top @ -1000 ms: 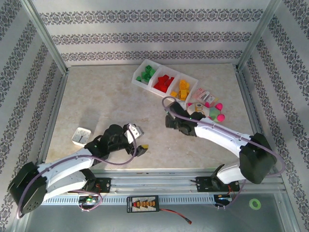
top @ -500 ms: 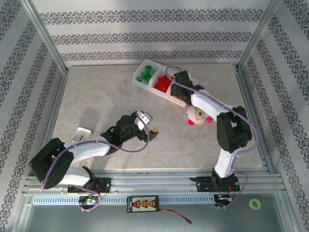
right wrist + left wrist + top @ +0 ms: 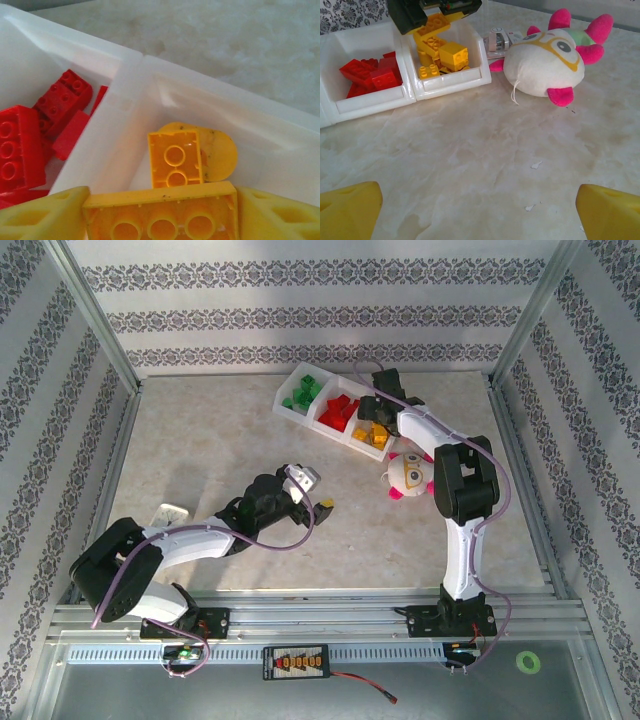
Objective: Sort the legos into containers by color
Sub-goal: Place the lego in the container.
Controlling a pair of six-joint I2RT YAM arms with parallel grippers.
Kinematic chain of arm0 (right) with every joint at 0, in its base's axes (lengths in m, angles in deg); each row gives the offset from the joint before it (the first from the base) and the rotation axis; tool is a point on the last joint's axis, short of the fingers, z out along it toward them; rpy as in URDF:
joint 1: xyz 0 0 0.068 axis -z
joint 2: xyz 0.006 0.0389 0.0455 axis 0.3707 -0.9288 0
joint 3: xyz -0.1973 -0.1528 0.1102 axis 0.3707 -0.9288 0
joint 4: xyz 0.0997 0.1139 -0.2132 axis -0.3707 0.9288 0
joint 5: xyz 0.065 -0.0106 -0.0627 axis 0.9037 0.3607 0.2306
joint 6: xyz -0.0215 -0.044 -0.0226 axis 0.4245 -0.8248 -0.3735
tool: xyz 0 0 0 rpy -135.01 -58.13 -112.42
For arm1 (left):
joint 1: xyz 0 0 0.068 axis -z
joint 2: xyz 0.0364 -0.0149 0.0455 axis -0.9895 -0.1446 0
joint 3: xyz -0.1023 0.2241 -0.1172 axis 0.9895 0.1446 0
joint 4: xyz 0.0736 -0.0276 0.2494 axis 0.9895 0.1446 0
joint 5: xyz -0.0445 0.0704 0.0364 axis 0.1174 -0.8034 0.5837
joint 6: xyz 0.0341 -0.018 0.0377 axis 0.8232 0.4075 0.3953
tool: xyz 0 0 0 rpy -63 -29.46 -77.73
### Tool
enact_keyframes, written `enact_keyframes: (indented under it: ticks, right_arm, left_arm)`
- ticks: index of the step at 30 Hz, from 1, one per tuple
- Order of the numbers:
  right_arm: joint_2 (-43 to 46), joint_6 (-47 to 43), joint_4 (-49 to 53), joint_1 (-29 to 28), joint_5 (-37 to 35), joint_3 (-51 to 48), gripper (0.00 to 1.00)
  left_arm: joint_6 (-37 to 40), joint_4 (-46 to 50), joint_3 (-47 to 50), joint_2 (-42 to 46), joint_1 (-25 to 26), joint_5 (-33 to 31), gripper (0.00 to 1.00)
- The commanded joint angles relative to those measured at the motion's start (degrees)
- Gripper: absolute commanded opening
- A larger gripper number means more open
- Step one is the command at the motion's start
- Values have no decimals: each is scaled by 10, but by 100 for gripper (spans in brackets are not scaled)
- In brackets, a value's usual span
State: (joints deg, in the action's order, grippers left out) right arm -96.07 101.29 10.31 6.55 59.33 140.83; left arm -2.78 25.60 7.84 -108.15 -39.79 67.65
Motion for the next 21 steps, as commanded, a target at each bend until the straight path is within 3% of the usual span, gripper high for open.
enact_keyframes:
  ticks: [1, 4, 12, 16, 21]
  right_arm:
    - [20, -15, 2, -3, 6, 11, 82]
    - [40, -18, 1, -2, 2, 0, 89]
    - [131, -32, -20, -6, 16, -64, 93]
    - [218, -49, -77, -7, 20, -163, 96]
    - [350, -112, -178, -3, -10, -324, 98]
  left_arm:
    - [-11, -28, -13, -4, -7, -3, 99]
    - [-11, -26, -11, -1, -8, -4, 99]
    - [-32, -17, 2, 20, -22, -14, 99]
    - [-44, 15, 13, 55, -51, -22, 99]
    - [-39, 96, 22, 125, -121, -30, 99]
